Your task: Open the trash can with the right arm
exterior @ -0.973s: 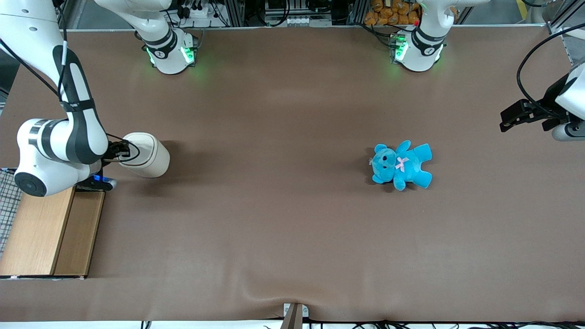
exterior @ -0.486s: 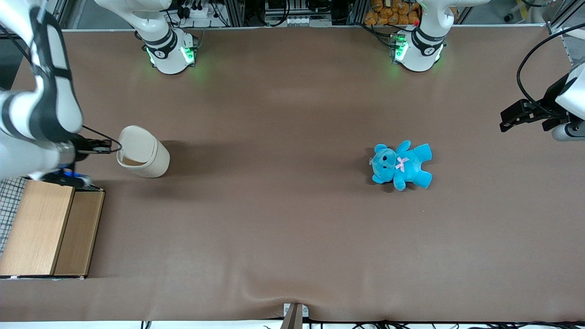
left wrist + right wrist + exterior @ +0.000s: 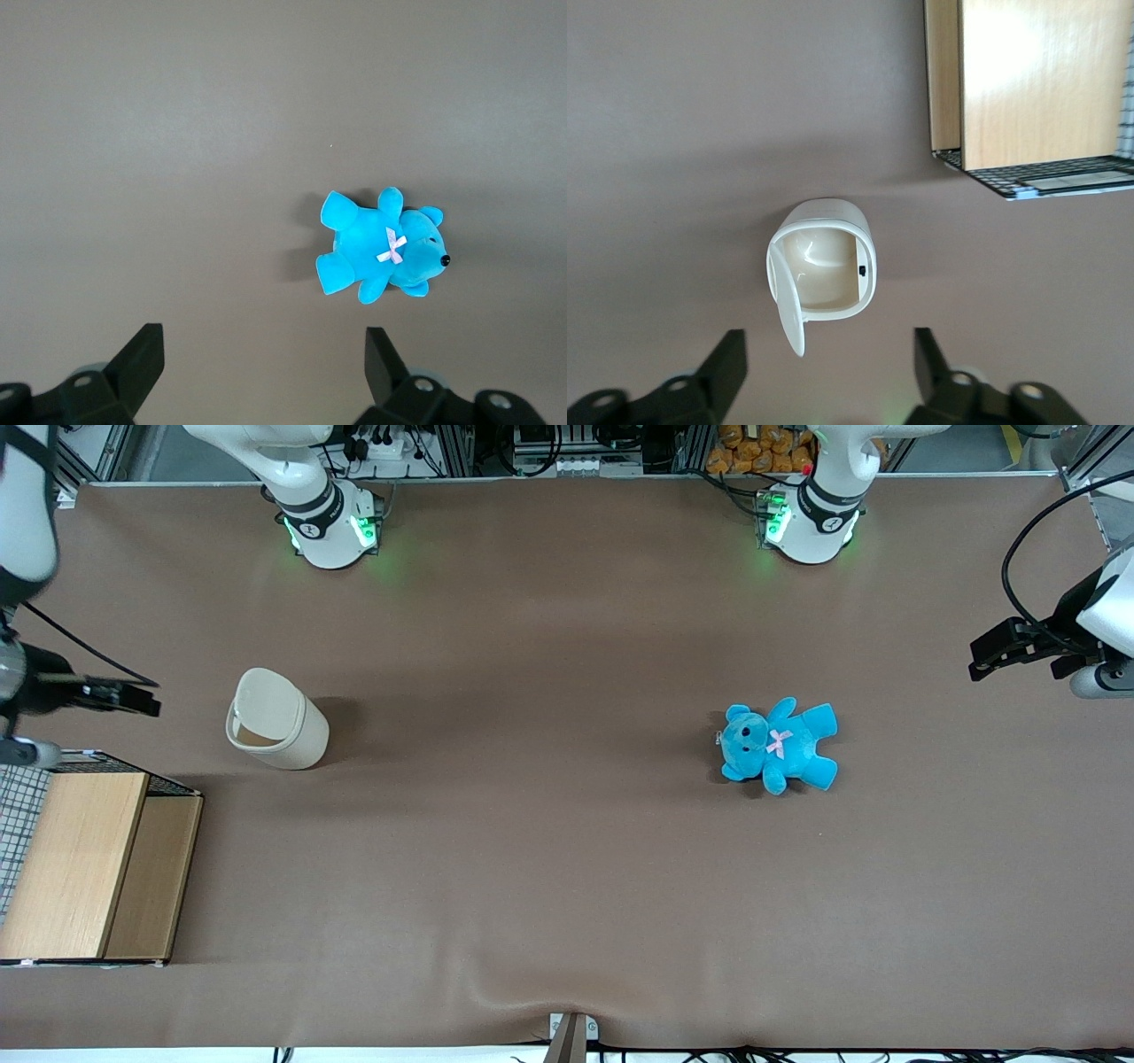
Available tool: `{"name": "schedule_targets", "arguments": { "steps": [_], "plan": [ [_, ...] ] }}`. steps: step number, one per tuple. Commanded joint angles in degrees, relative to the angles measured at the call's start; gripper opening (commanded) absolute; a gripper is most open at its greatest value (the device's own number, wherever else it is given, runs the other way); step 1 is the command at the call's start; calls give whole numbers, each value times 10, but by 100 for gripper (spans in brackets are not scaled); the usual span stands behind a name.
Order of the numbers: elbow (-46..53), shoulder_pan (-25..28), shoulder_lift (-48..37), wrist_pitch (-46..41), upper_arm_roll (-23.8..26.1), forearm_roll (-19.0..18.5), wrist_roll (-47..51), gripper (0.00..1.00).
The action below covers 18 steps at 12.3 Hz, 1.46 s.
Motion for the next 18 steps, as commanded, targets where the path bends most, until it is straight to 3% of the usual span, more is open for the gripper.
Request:
{"name": "schedule_targets", "arguments": {
  "steps": [1, 3, 7, 18],
  "plan": [
    [11, -3, -38, -27, 2, -9, -8, 100],
    [52, -1, -40, -85, 3, -8, 1, 100],
    [60, 0, -76, -109, 7, -4, 60, 100],
    [92, 0, -71, -110, 6, 8, 62, 100]
  ]
}}
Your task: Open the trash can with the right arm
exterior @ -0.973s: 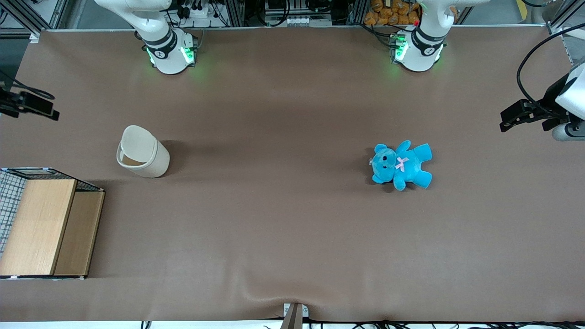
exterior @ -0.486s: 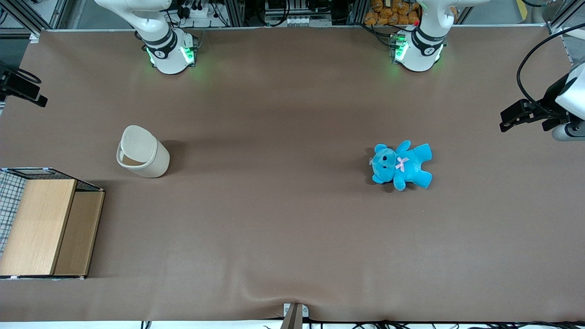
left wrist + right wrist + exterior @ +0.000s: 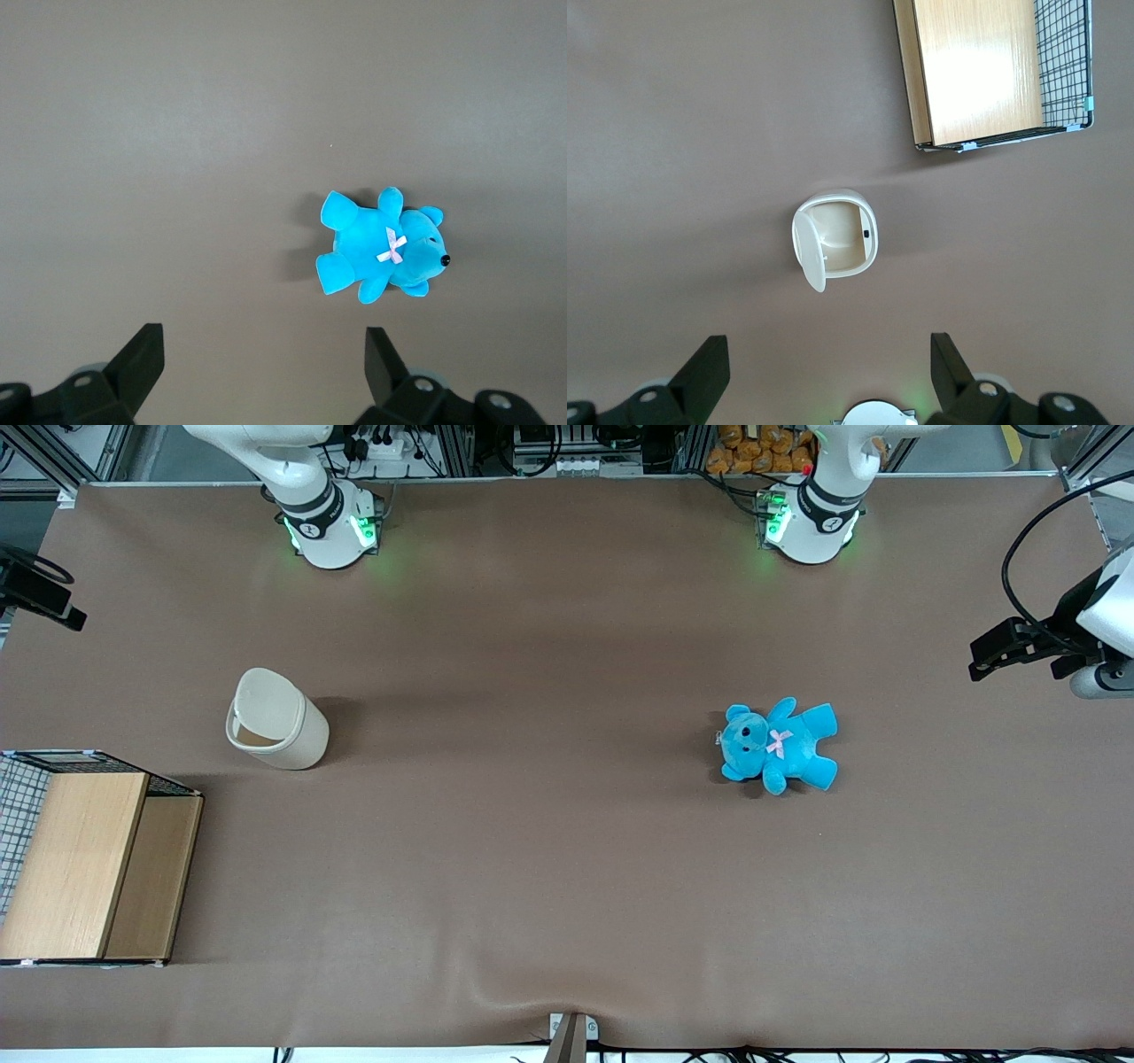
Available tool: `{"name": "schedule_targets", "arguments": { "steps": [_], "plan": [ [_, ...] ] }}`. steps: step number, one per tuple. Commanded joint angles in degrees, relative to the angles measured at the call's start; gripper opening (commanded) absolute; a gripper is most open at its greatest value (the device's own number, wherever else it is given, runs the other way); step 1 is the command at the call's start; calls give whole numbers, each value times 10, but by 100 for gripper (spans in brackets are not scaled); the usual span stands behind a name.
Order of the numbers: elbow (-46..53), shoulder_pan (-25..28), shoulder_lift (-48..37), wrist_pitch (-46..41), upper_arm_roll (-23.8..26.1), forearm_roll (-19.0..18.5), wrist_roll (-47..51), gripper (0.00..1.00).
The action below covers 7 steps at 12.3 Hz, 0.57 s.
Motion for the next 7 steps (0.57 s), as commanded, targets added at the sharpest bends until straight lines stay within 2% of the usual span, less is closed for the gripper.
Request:
{"name": "schedule_targets", "arguments": {
  "steps": [1, 7],
  "plan": [
    [12, 0, 2, -8, 0, 4, 11, 100],
    [12, 0, 2, -11, -1, 3, 9, 100]
  ]
}}
